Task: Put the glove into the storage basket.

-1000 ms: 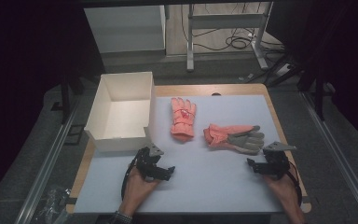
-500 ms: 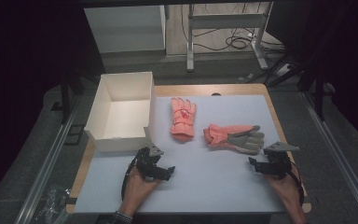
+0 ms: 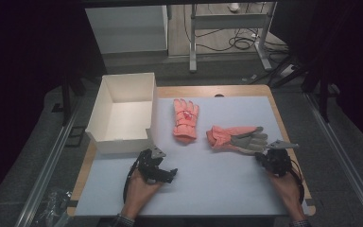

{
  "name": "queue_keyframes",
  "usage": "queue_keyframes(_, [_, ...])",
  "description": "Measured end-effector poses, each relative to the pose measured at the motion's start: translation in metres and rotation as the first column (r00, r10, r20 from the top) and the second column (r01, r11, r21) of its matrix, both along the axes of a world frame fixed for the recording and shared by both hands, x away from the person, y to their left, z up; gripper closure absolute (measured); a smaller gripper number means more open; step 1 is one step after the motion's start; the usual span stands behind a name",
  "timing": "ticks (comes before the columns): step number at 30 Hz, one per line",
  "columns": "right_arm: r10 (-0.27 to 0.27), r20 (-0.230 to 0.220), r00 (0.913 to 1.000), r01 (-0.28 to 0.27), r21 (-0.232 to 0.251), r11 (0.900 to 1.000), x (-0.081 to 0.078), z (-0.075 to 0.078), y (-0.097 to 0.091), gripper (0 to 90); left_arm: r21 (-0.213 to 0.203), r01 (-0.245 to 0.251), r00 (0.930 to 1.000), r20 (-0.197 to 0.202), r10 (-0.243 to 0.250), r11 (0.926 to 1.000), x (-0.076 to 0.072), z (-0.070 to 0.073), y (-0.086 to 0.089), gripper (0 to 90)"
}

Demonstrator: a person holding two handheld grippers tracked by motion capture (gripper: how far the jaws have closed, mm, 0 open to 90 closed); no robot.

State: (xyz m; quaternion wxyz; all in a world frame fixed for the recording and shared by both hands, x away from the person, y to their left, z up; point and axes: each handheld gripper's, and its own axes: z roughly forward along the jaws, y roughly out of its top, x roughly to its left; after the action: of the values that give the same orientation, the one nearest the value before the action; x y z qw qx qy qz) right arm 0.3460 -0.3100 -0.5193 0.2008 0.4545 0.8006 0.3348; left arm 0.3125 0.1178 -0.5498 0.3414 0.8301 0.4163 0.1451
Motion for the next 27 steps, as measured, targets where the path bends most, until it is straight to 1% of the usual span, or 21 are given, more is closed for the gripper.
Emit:
queue_keyframes(1, [0.0,0.0,1.0,0.0,0.0,1.0,0.0,0.0,0.0,88.3,0.0,0.0,1.0,0.0,0.0,1.0,0.0,0.0,0.0,0.0])
queue_keyframes(2, [-0.01,-0.009,0.9999,0.01,-0.006,0.9999,0.008,0.0,-0.001,88.3,0.0,0.0,1.0,0.0,0.0,1.0,0.0,0.0,0.0,0.0])
queue_keyframes(3, [-0.01,-0.009,0.9999,0.01,-0.006,0.9999,0.008,0.0,-0.001,88.3,0.0,0.0,1.0,0.0,0.0,1.0,0.0,0.0,0.0,0.0])
queue_keyframes(4, [-0.018,-0.012,0.9998,0.018,-0.01,0.9998,0.017,0.001,-0.001,88.2,-0.001,-0.001,1.0,0.0,0.001,1.0,0.0,0.0,0.0,0.0])
queue_keyframes(6, [-0.025,-0.01,0.9996,0.024,-0.018,0.9995,0.025,0.002,-0.002,88.1,0.0,-0.001,1.0,0.0,0.001,1.0,0.0,0.0,0.0,0.0])
queue_keyframes(10, [-0.045,-0.014,0.9989,0.045,-0.017,0.9988,0.039,0.002,-0.003,88.0,0.0,-0.001,1.0,0.0,0.001,1.0,0.0,0.0,0.0,0.0])
queue_keyframes(11, [-0.045,-0.014,0.9989,0.045,-0.017,0.9988,0.039,0.002,-0.003,88.0,0.0,-0.001,1.0,0.0,0.001,1.0,0.0,0.0,0.0,0.0])
queue_keyframes(12, [-0.048,-0.013,0.9988,0.047,-0.02,0.9987,0.046,0.003,-0.003,87.0,-0.001,-0.001,1.0,0.0,0.001,1.0,0.0,0.0,0.0,0.0])
queue_keyframes(13, [-0.048,-0.013,0.9988,0.047,-0.02,0.9987,0.046,0.003,-0.003,87.0,-0.001,-0.001,1.0,0.0,0.001,1.0,0.0,0.0,0.0,0.0])
queue_keyframes(14, [-0.052,-0.009,0.9986,0.052,-0.021,0.9984,0.054,0.003,-0.001,86.2,-0.001,-0.001,1.0,0.0,0.001,1.0,0.0,0.0,0.0,0.0])
queue_keyframes(16, [-0.052,-0.007,0.9986,0.052,-0.023,0.9984,0.06,0.003,0.0,86.0,-0.001,-0.001,1.0,0.0,0.001,1.0,0.0,0.0,0.0,0.0])
queue_keyframes(17, [-0.052,-0.007,0.9986,0.052,-0.023,0.9984,0.06,0.003,0.0,86.0,-0.001,-0.001,1.0,0.0,0.001,1.0,0.0,0.0,0.0,0.0])
queue_keyframes(18, [-0.054,-0.006,0.9985,0.054,-0.027,0.9982,0.068,0.003,0.002,86.0,-0.001,-0.001,1.0,0.0,0.001,1.0,0.0,0.0,0.0,0.0])
queue_keyframes(19, [-0.054,-0.006,0.9985,0.054,-0.027,0.9982,0.068,0.003,0.002,86.0,-0.001,-0.001,1.0,0.0,0.001,1.0,0.0,0.0,0.0,0.0])
queue_keyframes(20, [-0.054,-0.012,0.9985,0.054,-0.018,0.9984,0.075,0.003,0.003,86.0,-0.001,-0.001,1.0,0.0,0.001,1.0,0.0,0.0,0.0,0.0])
queue_keyframes(22, [-0.05,-0.01,0.9987,0.049,-0.014,0.9987,0.081,0.004,0.004,86.1,-0.001,-0.001,1.0,0.0,0.001,1.0,0.0,0.0,0.0,0.0])
queue_keyframes(25, [-0.044,-0.008,0.999,0.043,-0.02,0.9989,0.091,0.007,0.008,86.1,-0.001,-0.001,1.0,0.0,0.001,1.0,0.0,0.0,0.0,0.0])
queue_keyframes(27, [-0.044,-0.014,0.9989,0.043,-0.012,0.999,0.097,0.008,0.01,86.1,-0.001,-0.001,1.0,0.0,0.001,1.0,0.0,0.0,0.0,0.0])
